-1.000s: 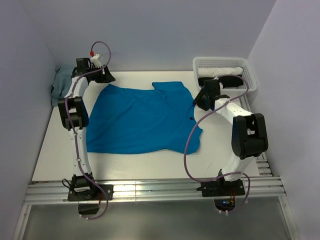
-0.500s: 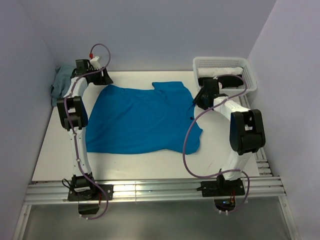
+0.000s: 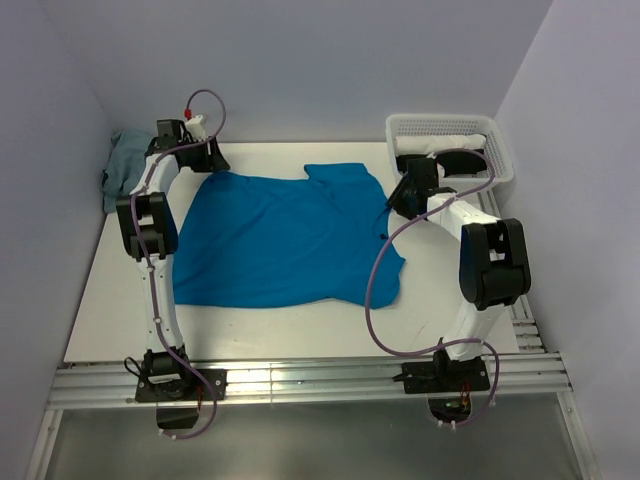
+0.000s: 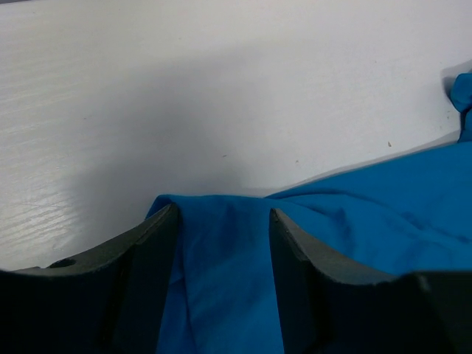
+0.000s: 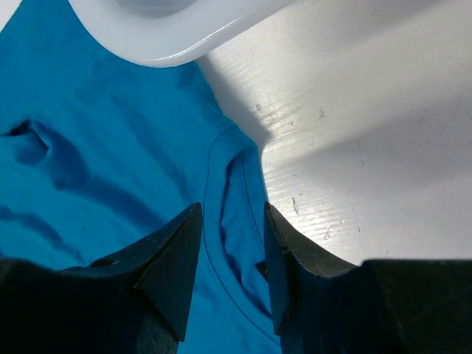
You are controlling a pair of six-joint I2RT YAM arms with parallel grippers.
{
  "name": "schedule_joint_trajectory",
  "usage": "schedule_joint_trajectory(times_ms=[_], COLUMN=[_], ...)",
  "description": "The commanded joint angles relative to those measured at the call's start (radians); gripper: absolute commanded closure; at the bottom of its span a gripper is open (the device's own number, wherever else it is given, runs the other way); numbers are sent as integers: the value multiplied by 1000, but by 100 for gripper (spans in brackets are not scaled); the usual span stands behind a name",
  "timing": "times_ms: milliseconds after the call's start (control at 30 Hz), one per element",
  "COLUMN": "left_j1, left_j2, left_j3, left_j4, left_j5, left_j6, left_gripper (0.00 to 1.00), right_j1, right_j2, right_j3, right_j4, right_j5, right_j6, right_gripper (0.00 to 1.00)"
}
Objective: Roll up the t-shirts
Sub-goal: Flatten the tshirt
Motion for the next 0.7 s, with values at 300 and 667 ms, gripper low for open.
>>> schedule_joint_trajectory(times_ms=[300, 667], left_j1=[-4, -4], left_j2=[-127, -133], left_j3=[-44, -64], left_j4=[-22, -53], left_j5=[-22, -20], left_j6=[42, 52], left_gripper=[43, 45], right_j1=[-9, -9], right_j2=[25, 33], right_j3=[52, 55], right_j4=[-8, -14], right_j5=[30, 27], right_j6=[-6, -5], right_gripper=[54, 55])
